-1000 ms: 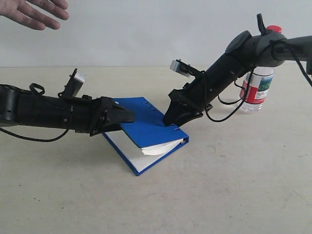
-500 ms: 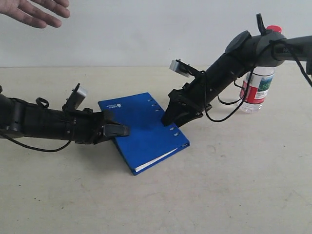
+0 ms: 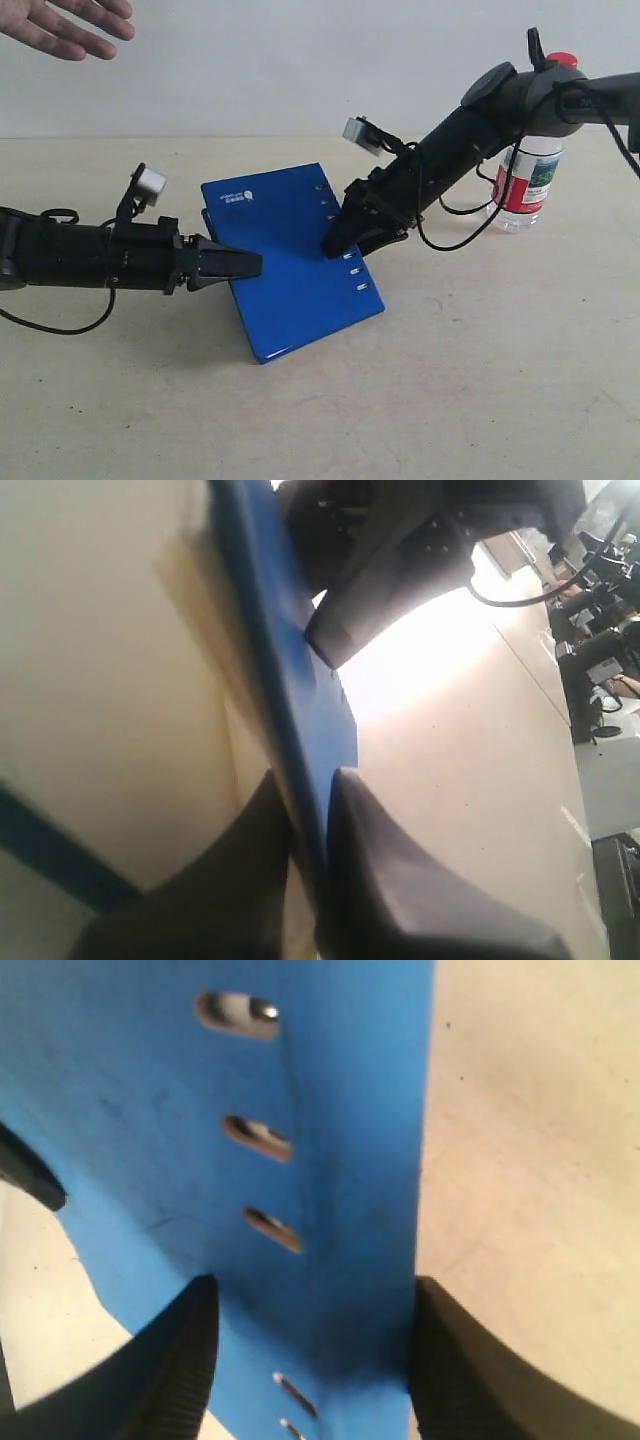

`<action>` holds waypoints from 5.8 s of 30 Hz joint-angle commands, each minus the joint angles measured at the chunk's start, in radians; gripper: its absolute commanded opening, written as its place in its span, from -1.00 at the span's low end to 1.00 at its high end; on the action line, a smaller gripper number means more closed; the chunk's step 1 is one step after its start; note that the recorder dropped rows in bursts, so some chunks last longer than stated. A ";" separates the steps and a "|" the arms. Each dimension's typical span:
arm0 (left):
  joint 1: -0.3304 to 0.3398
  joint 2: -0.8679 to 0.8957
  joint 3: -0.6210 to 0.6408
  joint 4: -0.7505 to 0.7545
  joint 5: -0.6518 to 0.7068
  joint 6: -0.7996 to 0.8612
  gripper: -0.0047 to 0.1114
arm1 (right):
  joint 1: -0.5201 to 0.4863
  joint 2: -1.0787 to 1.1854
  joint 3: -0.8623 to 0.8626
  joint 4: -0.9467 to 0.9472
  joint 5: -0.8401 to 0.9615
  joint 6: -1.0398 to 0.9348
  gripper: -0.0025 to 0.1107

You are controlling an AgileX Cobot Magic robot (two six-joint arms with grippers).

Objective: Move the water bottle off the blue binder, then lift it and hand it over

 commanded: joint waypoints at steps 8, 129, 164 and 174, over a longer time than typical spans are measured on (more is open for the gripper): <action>-0.009 -0.010 0.010 0.095 -0.192 -0.040 -0.84 | 0.000 -0.011 -0.001 0.108 -0.056 -0.014 -0.19; -0.053 -0.897 0.202 -0.034 -1.313 0.010 -0.84 | 0.234 -0.482 0.232 -0.083 -0.204 -0.454 -0.96; -0.053 -1.998 0.772 -0.034 -1.766 -0.340 -0.84 | 0.336 -0.928 0.232 -0.405 -0.609 -0.061 0.02; -0.053 -2.130 0.767 -0.034 -1.810 -0.243 -0.84 | 0.336 -1.182 0.232 -1.024 -0.056 0.672 -0.89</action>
